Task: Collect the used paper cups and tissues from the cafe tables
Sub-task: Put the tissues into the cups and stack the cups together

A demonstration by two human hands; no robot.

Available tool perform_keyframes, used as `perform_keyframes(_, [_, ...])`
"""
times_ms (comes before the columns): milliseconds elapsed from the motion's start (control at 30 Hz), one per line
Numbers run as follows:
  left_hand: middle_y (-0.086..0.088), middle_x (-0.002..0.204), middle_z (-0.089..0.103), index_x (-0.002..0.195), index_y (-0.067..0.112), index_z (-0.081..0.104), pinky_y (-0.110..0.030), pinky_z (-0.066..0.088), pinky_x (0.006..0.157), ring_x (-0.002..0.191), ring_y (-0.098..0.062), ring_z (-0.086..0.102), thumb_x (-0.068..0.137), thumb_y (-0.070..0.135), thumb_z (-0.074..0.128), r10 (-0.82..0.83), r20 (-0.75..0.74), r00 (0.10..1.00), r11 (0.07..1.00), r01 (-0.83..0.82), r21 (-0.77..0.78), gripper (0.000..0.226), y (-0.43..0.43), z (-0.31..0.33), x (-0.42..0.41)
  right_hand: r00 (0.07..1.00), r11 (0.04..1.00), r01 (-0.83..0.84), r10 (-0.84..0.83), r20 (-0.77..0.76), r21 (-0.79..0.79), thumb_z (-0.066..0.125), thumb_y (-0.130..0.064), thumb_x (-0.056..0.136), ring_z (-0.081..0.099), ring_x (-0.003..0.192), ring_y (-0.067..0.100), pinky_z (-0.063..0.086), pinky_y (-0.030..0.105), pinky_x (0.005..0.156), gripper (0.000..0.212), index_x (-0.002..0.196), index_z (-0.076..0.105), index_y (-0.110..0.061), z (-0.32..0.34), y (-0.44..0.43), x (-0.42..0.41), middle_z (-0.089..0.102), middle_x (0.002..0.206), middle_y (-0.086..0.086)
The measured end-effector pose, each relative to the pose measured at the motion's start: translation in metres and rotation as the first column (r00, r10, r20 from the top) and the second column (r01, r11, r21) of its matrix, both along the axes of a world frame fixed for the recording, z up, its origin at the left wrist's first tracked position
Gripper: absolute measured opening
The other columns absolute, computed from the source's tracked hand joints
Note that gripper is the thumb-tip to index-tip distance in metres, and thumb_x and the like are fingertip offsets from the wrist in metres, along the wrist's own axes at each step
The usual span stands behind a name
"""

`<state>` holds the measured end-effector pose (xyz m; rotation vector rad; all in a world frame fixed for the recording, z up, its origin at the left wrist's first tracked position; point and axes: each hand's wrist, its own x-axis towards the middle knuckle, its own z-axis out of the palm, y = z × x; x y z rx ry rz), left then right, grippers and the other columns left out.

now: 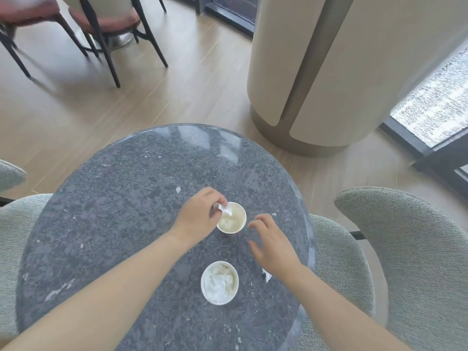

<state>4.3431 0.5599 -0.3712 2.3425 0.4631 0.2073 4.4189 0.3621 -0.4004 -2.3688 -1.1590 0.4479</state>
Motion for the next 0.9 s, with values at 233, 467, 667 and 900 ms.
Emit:
perform_keyframes(233, [0.007, 0.13, 0.051, 0.122, 0.025, 0.054, -0.031, 0.044, 0.092, 0.115, -0.019, 0.052, 0.087, 0.007, 0.051, -0.226, -0.24, 0.944, 0.965, 0.251, 0.08, 0.04, -0.031, -0.004, -0.007, 0.989, 0.912, -0.13, 0.09, -0.119, -0.389, 0.06, -0.027, 0.085, 0.035, 0.12, 0.019, 0.046, 0.031, 0.081, 0.039, 0.122, 0.047, -0.023, -0.022, -0.038, -0.007, 0.034, 0.13, -0.003])
perform_keyframes(467, [0.008, 0.126, 0.053, 0.118, 0.024, 0.057, -0.029, 0.045, 0.088, 0.112, -0.015, 0.053, 0.089, 0.01, 0.052, -0.215, -0.255, 0.943, 0.964, 0.247, 0.1, 0.033, -0.027, 0.004, -0.018, 0.988, 0.9, -0.092, 0.028, -0.152, -0.427, 0.05, -0.003, 0.084, 0.048, 0.105, 0.026, 0.041, 0.032, 0.076, 0.027, 0.108, 0.057, -0.013, -0.04, -0.049, -0.01, 0.045, 0.113, 0.006])
perform_keyframes(667, [0.014, 0.117, 0.054, 0.113, 0.03, 0.057, -0.028, 0.047, 0.079, 0.1, -0.011, 0.056, 0.089, 0.015, 0.05, -0.089, -0.26, 0.961, 0.975, 0.138, 0.174, 0.03, -0.017, 0.009, -0.033, 0.991, 0.986, 0.059, -0.076, -0.108, -0.156, 0.053, -0.009, 0.086, 0.056, 0.086, 0.022, 0.04, 0.028, 0.071, 0.016, 0.097, 0.063, -0.014, -0.01, -0.026, 0.002, 0.054, 0.1, 0.003])
perform_keyframes(900, [0.014, 0.113, 0.055, 0.114, 0.032, 0.054, -0.035, 0.05, 0.08, 0.1, -0.011, 0.056, 0.09, 0.019, 0.05, -0.02, -0.294, 0.955, 0.984, 0.07, 0.161, 0.028, -0.008, 0.012, -0.049, 0.996, 0.975, 0.092, -0.087, -0.033, 0.204, 0.06, -0.017, 0.086, 0.049, 0.078, 0.005, 0.035, 0.019, 0.067, 0.013, 0.099, 0.062, -0.02, 0.038, 0.031, 0.008, 0.053, 0.093, -0.011])
